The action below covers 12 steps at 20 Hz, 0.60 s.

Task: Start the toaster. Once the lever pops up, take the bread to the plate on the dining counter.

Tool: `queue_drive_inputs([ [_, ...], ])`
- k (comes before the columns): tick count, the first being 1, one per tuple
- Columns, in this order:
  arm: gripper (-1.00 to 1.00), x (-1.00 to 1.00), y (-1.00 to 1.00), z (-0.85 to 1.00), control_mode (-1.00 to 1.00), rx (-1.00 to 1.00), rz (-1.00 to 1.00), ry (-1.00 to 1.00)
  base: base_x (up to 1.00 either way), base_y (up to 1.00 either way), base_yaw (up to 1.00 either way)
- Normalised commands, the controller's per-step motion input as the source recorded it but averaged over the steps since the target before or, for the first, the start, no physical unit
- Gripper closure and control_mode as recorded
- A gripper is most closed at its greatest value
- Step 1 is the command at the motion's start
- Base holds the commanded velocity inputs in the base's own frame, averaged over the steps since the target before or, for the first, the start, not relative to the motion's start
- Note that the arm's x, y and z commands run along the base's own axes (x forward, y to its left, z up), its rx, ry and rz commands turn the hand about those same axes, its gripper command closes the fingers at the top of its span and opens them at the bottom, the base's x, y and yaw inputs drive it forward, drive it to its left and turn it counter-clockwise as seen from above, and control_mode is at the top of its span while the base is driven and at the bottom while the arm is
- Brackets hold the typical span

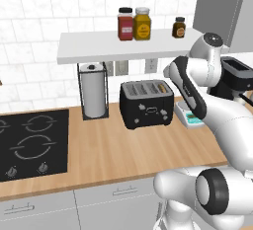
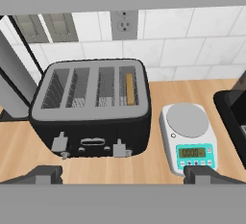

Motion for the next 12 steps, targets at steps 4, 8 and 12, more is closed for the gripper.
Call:
queue_drive_inputs([
  [4,-1.00,0.00,0.00,0.00,-1.00,0.00,0.00,0.00,0.00,0.00,0.00],
  [8,-1.00,0.00,0.00,0.00,-1.00,0.00,0.00,0.00,0.00,0.00,0.00],
  [12,-1.00,0.00,0.00,0.00,-1.00,0.00,0.00,0.00,0.00,0.00,0.00],
])
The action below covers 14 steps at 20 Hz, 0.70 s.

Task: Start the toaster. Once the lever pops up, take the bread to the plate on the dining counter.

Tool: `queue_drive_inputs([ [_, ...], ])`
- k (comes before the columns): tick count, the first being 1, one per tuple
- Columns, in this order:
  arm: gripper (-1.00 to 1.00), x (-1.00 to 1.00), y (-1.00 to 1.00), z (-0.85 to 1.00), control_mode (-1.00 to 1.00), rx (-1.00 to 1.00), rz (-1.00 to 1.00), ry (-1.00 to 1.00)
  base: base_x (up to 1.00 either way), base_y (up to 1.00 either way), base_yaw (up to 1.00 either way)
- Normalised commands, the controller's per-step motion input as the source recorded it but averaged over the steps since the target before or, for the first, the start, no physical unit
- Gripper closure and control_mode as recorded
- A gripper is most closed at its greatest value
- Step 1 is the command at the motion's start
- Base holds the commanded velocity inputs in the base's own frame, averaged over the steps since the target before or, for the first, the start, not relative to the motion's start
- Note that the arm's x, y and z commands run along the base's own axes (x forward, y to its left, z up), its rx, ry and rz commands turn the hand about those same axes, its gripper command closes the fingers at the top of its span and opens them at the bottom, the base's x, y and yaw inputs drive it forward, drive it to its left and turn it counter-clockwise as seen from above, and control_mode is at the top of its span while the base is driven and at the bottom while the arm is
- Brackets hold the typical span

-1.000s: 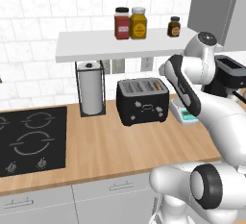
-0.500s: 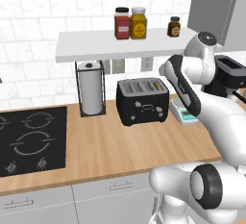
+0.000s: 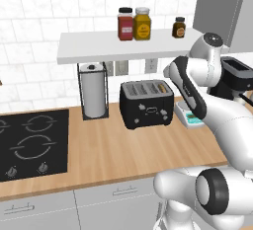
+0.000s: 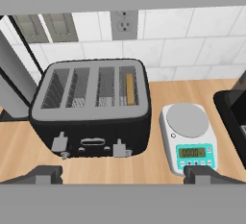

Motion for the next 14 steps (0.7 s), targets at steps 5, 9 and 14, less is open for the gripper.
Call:
queue_drive_inputs([
  [5,-1.00,0.00,0.00,0.00,-1.00,0.00,0.00,0.00,0.00,0.00,0.00],
  [9,-1.00,0.00,0.00,0.00,-1.00,0.00,0.00,0.00,0.00,0.00,0.00],
  [14,-1.00,0.00,0.00,0.00,-1.00,0.00,0.00,0.00,0.00,0.00,0.00],
])
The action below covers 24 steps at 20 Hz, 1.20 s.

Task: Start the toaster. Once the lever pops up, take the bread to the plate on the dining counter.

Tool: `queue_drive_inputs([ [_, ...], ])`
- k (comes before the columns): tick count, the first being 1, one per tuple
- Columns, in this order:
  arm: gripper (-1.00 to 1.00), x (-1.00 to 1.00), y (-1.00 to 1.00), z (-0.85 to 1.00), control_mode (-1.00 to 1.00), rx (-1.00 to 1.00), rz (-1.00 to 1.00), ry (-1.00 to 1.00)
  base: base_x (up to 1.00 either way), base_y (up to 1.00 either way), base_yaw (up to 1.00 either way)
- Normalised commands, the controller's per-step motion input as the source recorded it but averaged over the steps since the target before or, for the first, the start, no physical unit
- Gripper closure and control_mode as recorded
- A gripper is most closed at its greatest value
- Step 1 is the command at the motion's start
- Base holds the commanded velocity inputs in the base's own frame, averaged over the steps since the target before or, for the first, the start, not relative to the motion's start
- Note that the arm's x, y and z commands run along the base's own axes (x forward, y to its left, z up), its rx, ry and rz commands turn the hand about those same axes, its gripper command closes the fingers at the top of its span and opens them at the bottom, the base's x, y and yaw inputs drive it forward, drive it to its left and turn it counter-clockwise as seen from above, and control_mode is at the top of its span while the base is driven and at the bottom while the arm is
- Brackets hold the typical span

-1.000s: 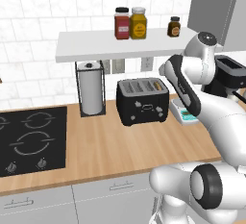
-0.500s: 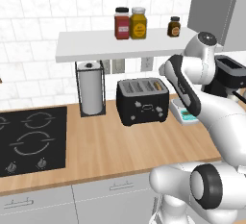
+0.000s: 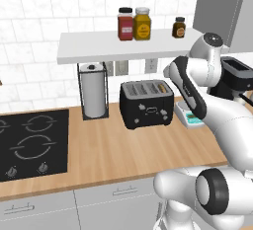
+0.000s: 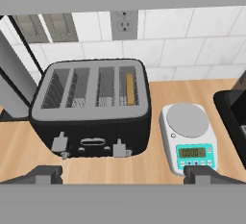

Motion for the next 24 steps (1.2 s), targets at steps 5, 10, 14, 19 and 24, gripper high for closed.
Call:
queue_drive_inputs([
  [5,-1.00,0.00,0.00,0.00,-1.00,0.00,0.00,0.00,0.00,0.00,0.00],
  [10,-1.00,0.00,0.00,0.00,-1.00,0.00,0.00,0.00,0.00,0.00,0.00],
  [14,-1.00,0.00,0.00,0.00,-1.00,0.00,0.00,0.00,0.00,0.00,0.00],
  [19,-1.00,0.00,0.00,0.00,-1.00,0.00,0.00,0.00,0.00,0.00,0.00],
  [24,-1.00,0.00,0.00,0.00,-1.00,0.00,0.00,0.00,0.00,0.00,0.00],
])
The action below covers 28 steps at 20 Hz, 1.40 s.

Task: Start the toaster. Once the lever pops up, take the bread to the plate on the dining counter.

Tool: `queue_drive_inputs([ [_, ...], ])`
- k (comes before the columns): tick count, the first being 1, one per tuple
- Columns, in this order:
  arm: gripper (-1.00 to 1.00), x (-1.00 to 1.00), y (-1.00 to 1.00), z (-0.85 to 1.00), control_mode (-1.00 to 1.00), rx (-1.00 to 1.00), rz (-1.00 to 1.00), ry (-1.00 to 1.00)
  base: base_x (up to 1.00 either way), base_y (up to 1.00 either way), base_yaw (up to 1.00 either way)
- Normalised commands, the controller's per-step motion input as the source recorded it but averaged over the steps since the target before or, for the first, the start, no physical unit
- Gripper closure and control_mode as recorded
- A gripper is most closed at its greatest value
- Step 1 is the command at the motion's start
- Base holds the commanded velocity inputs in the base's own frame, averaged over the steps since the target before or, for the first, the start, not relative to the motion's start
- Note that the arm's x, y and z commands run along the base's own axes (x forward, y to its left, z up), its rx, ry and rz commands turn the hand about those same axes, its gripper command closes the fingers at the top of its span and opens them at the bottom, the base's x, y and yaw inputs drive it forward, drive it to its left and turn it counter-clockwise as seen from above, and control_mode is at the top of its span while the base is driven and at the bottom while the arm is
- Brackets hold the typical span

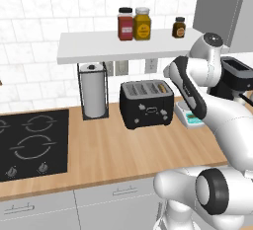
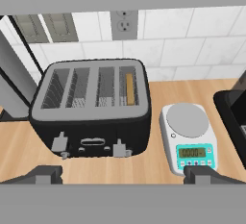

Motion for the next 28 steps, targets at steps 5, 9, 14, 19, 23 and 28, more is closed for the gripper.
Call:
queue_drive_inputs([
  [5,-1.00,0.00,0.00,0.00,-1.00,0.00,0.00,0.00,0.00,0.00,0.00],
  [9,-1.00,0.00,0.00,0.00,-1.00,0.00,0.00,0.00,0.00,0.00,0.00],
  [14,-1.00,0.00,0.00,0.00,-1.00,0.00,0.00,0.00,0.00,0.00,0.00],
  [19,-1.00,0.00,0.00,0.00,-1.00,0.00,0.00,0.00,0.00,0.00,0.00],
  [23,-1.00,0.00,0.00,0.00,-1.00,0.00,0.00,0.00,0.00,0.00,0.00],
  [28,-1.00,0.00,0.00,0.00,-1.00,0.00,0.00,0.00,0.00,0.00,0.00],
])
